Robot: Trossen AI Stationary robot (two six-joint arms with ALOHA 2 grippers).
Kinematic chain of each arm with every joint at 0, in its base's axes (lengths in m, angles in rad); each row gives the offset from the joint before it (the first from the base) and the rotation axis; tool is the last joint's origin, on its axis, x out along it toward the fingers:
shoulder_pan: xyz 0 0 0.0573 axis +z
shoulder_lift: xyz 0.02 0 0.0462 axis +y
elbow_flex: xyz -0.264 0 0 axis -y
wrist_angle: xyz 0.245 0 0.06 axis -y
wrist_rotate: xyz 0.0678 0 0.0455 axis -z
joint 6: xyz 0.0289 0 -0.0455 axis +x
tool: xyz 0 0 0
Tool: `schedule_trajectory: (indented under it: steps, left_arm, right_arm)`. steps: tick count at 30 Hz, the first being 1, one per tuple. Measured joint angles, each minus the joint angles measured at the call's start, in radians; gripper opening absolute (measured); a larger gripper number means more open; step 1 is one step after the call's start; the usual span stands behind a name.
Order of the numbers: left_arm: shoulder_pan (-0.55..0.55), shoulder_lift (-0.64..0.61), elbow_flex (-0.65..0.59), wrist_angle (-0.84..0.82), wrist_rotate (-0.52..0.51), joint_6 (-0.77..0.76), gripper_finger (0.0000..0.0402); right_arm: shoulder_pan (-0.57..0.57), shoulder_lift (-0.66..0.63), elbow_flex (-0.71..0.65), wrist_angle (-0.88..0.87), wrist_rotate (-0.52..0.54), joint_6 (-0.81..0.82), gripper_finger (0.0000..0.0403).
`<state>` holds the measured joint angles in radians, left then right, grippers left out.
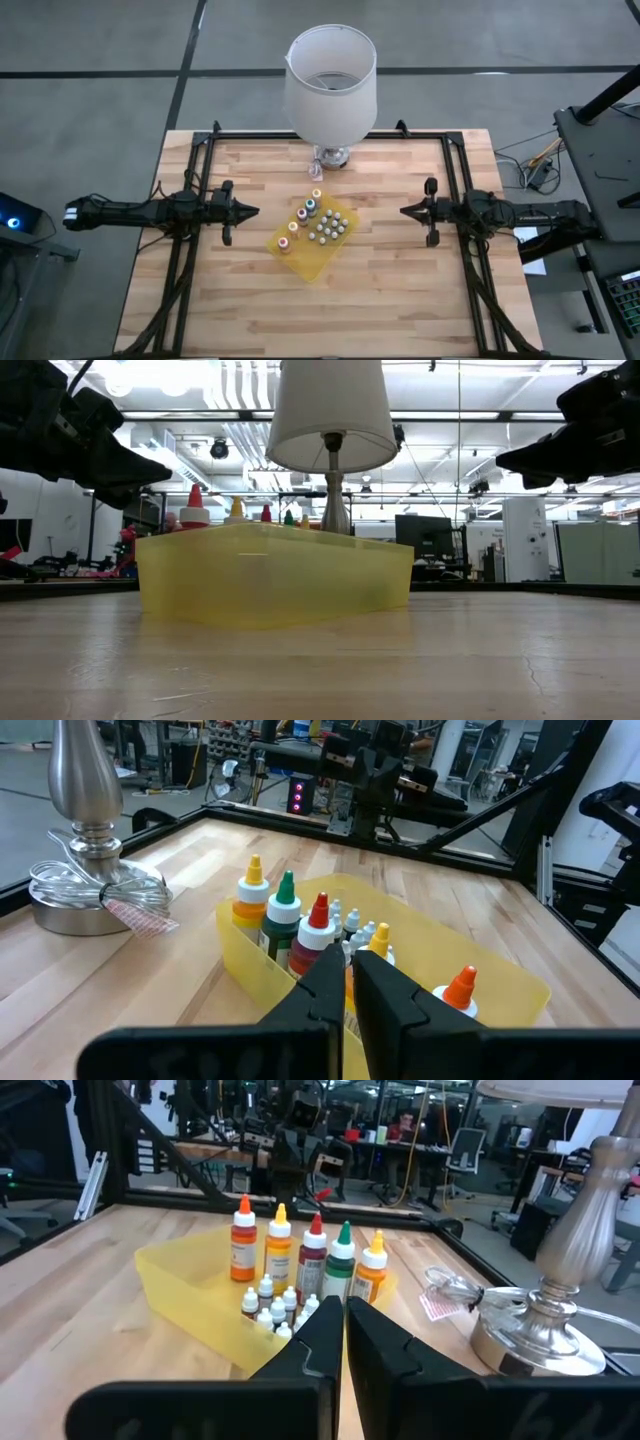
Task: Pick & Place food coloring
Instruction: Return to Home Position
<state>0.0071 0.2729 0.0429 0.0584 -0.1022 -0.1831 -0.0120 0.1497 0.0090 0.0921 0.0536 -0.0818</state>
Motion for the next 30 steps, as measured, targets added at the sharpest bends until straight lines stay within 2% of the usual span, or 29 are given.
schedule_trajectory:
  steps: [17, 30]
  left_arm:
    - [0.0, 0.0, 0.0, 0.0, 0.0, 0.0, 0.0]
    - [0.0, 0.0, 0.0, 0.0, 0.0, 0.0, 0.0]
  right_arm:
    - [0.0, -0.115, 0.0, -0.075, 0.0, -0.006, 0.0009]
    - [0.0, -0.15, 0.0, -0.076, -0.001, -0.004, 0.0009]
